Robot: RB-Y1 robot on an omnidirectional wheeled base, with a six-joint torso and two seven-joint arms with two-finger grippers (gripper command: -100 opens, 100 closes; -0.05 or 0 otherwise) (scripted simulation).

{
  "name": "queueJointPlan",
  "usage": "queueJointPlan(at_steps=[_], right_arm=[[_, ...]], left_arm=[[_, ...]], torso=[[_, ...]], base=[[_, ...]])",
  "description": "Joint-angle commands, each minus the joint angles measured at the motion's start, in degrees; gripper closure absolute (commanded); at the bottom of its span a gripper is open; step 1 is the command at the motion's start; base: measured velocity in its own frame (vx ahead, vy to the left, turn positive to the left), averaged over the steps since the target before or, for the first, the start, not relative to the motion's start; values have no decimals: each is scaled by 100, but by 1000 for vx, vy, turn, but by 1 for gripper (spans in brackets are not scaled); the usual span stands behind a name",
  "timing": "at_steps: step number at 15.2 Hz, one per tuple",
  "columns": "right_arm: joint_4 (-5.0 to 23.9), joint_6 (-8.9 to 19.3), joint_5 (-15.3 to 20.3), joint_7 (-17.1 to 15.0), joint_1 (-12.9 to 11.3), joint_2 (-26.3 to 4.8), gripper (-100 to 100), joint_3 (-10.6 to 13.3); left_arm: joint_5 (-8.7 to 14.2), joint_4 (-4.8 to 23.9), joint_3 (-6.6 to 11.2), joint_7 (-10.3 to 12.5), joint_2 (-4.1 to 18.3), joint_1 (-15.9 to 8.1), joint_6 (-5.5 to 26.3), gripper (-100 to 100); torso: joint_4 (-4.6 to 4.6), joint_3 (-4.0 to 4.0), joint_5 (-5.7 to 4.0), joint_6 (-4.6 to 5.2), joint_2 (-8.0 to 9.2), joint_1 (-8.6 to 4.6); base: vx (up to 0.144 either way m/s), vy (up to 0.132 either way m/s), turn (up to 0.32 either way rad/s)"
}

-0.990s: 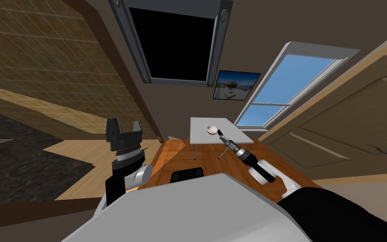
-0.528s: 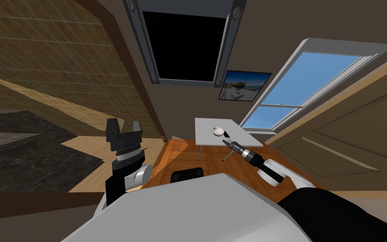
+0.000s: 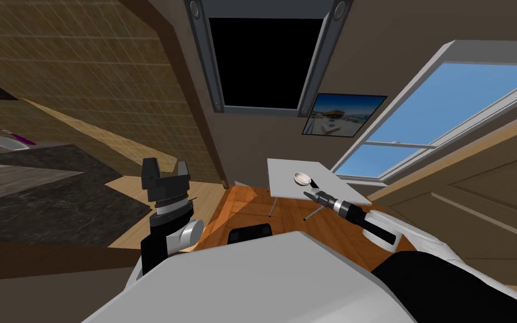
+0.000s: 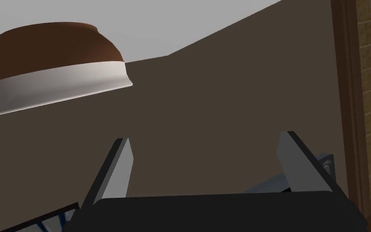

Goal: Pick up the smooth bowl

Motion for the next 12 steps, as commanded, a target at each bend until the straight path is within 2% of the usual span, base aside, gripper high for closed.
queueJointPlan(at_steps=[1, 4, 5, 6, 7, 8, 9, 10, 11, 12], right_arm=[[286, -100, 146, 93, 124, -286, -100, -40], [516, -140, 252, 149, 243, -608, -100, -76], [692, -182, 356, 204, 363, -771, -100, -107], [699, -182, 356, 204, 363, -843, -100, -107], [875, -223, 459, 257, 484, -1026, -100, -131], [875, -223, 459, 257, 484, -1067, -100, -131], [1045, -265, 560, 308, 606, -1270, -100, -148], [1045, -265, 560, 308, 606, -1278, -100, -148], [1207, -307, 659, 356, 728, -1477, -100, -157], [1207, -307, 659, 356, 728, -1477, -100, -157]], left_arm=[[0, 0, 0, 0, 0, 0, 0, 0], [0, 0, 0, 0, 0, 0, 0, 0], [0, 0, 0, 0, 0, 0, 0, 0], [0, 0, 0, 0, 0, 0, 0, 0], [0, 0, 0, 0, 0, 1, 0, 0], [0, 0, 0, 0, 0, 1, 0, 0], [0, 0, 0, 0, 0, 1, 0, 0], [0, 0, 0, 0, 0, 1, 0, 0], [0, 0, 0, 0, 0, 1, 0, 0], [0, 0, 0, 0, 0, 0, 0, 0]], torso=[[0, 0, 0, 0, 0, 0], [-3, -7, 0, -1, -13, 3], [-3, -8, 0, 0, -15, 0], [-4, -10, 0, -1, -18, -4], [-4, -10, -1, 0, -18, -5], [-4, -11, -1, -1, -19, -2], [-4, -11, -1, 0, -18, -2], [-4, -11, 0, 0, -19, -1], [-4, -11, -1, 0, -18, -4], [-4, -11, -2, -2, -19, -9]], base=[[71, 114, 148], [89, 100, 121], [101, 80, 132], [98, 77, 112], [100, 95, 114], [96, 85, 89], [102, 93, 103], [98, 77, 100], [100, 57, 124], [102, 41, 102]])
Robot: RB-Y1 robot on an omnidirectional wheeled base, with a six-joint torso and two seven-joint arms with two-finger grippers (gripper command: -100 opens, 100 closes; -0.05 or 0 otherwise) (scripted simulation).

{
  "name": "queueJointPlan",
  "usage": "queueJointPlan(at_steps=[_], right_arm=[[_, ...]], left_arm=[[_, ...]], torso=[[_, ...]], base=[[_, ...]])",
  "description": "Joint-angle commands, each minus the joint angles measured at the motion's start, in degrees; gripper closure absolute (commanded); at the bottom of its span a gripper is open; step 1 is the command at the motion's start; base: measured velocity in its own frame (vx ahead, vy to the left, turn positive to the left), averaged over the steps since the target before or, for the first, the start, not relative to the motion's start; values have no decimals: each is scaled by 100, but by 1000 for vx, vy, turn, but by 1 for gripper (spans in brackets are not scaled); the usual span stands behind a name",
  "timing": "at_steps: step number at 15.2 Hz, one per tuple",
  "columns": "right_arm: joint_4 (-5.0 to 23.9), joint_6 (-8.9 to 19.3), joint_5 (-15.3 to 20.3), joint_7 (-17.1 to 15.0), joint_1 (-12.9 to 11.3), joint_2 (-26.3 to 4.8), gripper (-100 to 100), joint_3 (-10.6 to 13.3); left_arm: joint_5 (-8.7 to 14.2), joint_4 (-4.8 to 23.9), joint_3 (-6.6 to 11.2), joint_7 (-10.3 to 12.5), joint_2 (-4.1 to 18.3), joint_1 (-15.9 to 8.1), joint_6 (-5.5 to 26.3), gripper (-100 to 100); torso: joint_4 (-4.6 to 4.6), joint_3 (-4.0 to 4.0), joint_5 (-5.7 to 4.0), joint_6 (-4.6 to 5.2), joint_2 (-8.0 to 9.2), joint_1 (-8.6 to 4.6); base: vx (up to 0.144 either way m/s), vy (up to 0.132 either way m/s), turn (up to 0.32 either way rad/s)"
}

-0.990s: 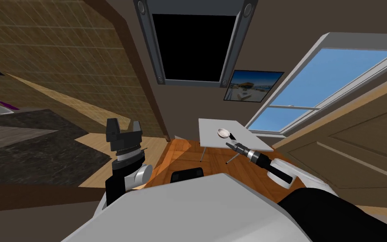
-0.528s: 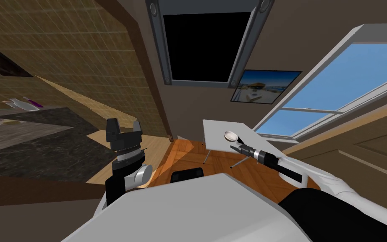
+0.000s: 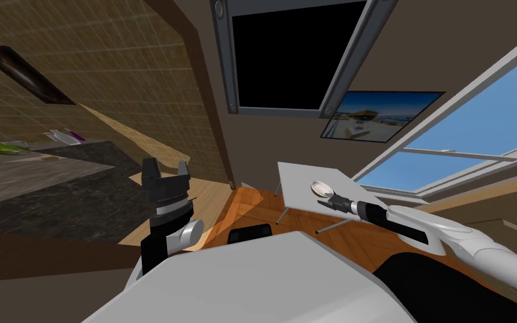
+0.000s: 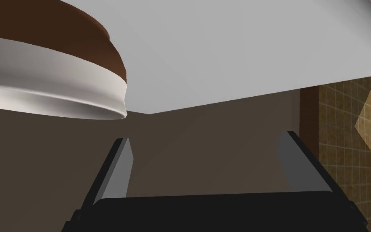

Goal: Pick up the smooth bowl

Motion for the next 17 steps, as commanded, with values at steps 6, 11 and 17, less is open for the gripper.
queueJointPlan(at_steps=[6, 11, 17], right_arm=[[665, -215, 407, 204, 495, -718, -100, 73], [1034, -366, 695, 314, 927, -1121, -100, 235], [1235, -480, 812, 362, 1066, -1267, -100, 375]], left_arm=[[0, 0, 0, 0, 0, 0, 0, 0], [0, 0, 1, 0, 1, 0, 0, 0], [0, 0, 1, 0, 1, 0, 0, 0]], torso=[[-4, -10, -4, -2, -18, -16], [-1, -1, -6, 1, -1, -25], [4, 9, -8, 4, 15, -26]], base=[[138, 21, 110], [110, -4, 73], [78, -14, 33]])
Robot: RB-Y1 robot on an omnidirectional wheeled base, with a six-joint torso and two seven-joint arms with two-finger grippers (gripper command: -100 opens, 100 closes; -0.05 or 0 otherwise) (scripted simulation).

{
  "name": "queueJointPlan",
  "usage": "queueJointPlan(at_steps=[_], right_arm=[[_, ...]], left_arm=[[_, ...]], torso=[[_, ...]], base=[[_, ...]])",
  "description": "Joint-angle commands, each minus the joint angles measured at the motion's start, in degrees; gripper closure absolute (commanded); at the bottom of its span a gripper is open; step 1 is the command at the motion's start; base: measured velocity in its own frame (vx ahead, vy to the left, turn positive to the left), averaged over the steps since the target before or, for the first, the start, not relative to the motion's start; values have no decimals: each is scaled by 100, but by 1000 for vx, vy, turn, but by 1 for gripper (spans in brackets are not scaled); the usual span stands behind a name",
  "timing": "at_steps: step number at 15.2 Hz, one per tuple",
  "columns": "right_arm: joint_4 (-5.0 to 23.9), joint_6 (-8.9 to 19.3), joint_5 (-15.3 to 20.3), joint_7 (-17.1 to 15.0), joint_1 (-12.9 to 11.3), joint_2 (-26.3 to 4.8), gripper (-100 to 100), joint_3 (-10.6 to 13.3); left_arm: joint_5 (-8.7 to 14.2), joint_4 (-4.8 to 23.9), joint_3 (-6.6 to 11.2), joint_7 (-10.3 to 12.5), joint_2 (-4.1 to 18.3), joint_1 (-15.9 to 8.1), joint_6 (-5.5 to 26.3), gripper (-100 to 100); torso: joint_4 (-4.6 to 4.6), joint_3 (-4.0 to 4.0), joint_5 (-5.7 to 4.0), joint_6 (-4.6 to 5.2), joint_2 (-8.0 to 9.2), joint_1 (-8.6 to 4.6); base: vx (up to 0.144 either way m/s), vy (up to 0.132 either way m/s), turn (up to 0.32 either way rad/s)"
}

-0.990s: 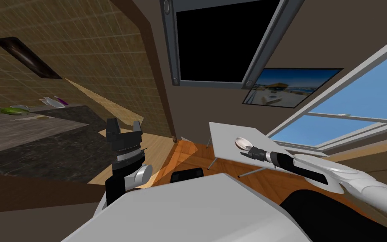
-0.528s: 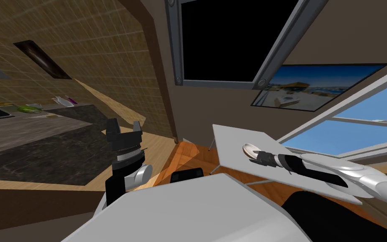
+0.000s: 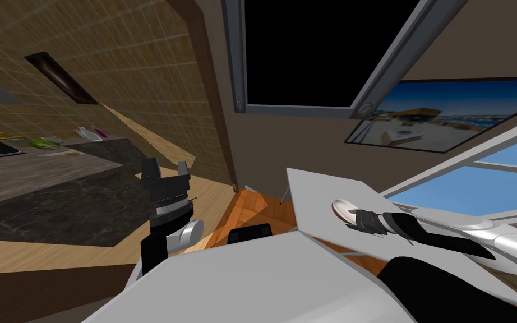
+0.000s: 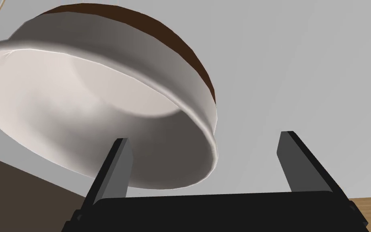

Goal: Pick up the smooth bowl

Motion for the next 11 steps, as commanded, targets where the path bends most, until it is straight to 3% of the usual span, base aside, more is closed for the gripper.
queueJointPlan(at_steps=[1, 4, 5, 6, 10, 11], right_arm=[[-15, 94, 41, 69, -63, 175, -100, 124], [-33, 212, 92, 155, -142, 394, -100, 280], [-11, 153, 74, 103, -150, 296, -100, 244], [2, 160, 80, 122, -171, 318, 100, 270], [1, 157, 76, 117, -168, 319, 100, 270], [-11, 71, 31, 52, -47, 131, 100, 93]], left_arm=[[0, 0, 0, 0, 0, 0, 0, 0], [0, 0, 0, 0, 0, -1, 0, 0], [0, 0, 0, 0, 0, 0, 0, 0], [0, 0, 0, 0, 0, 0, 0, 0], [0, 0, 0, 0, 0, -1, 0, 0], [0, 0, 0, 0, 0, -1, 0, 0]], torso=[[0, 0, 0, 0, 0, 0], [3, 6, -2, -1, 9, -4], [3, 6, -3, -1, 8, -6], [3, 7, -1, 0, 11, -4], [6, 13, 0, -3, 21, 0], [6, 14, 1, -3, 22, 1]], base=[[28, -10, 83], [40, -21, 118], [28, -14, 43], [10, -6, 2], [0, 1, -3], [-24, 10, -123]])
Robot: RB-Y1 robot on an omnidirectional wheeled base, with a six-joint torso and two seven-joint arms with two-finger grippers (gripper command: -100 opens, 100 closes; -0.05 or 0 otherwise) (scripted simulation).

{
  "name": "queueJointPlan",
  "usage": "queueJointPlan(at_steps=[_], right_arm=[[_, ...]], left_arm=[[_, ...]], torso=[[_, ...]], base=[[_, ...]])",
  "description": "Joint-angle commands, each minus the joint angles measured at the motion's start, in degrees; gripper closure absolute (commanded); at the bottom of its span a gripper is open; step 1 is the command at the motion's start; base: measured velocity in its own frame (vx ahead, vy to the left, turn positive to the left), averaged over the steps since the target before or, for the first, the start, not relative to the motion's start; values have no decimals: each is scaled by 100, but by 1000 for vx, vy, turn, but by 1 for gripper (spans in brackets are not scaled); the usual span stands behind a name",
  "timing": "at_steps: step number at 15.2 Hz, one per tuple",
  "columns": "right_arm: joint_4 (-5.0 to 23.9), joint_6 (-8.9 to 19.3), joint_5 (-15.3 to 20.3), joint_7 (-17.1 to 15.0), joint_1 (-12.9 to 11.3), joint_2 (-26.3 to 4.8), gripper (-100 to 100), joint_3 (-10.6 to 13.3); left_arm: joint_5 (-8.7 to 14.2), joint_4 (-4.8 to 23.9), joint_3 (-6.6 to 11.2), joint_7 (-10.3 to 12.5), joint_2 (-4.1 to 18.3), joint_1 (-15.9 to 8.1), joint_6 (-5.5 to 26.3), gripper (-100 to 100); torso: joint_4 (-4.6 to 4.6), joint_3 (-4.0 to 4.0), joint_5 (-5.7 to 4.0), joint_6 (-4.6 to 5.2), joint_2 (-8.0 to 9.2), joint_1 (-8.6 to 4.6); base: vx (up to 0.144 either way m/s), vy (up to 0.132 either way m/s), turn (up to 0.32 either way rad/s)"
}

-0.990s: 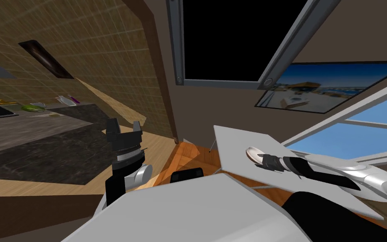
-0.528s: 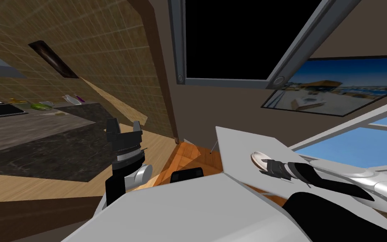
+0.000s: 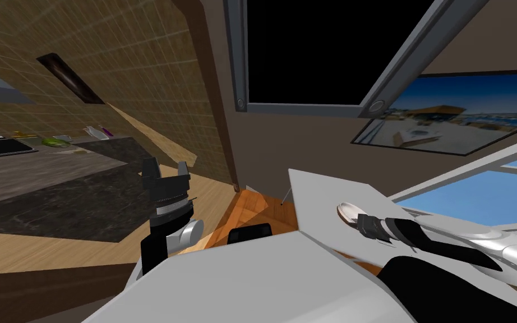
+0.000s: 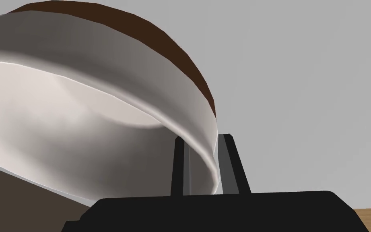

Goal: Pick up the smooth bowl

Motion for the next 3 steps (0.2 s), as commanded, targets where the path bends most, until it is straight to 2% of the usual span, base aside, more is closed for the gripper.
queueJointPlan(at_steps=[1, 2, 3], right_arm=[[-2, -85, -40, -76, 87, -185, 100, -142], [5, -132, -60, -111, 118, -273, 100, -204], [41, -95, -32, -54, 14, -165, 100, -81]], left_arm=[[0, 0, 0, 0, 0, 0, 0, 0], [0, 0, 0, 0, 0, 0, 0, 0], [0, 0, 0, 0, 0, 0, 0, 0]], torso=[[0, 0, 0, 0, 0, 0], [2, 5, 3, 0, 9, 6], [4, 9, 4, -1, 15, 12]], base=[[-47, 25, -170], [-54, 28, -153], [-33, 16, -57]])
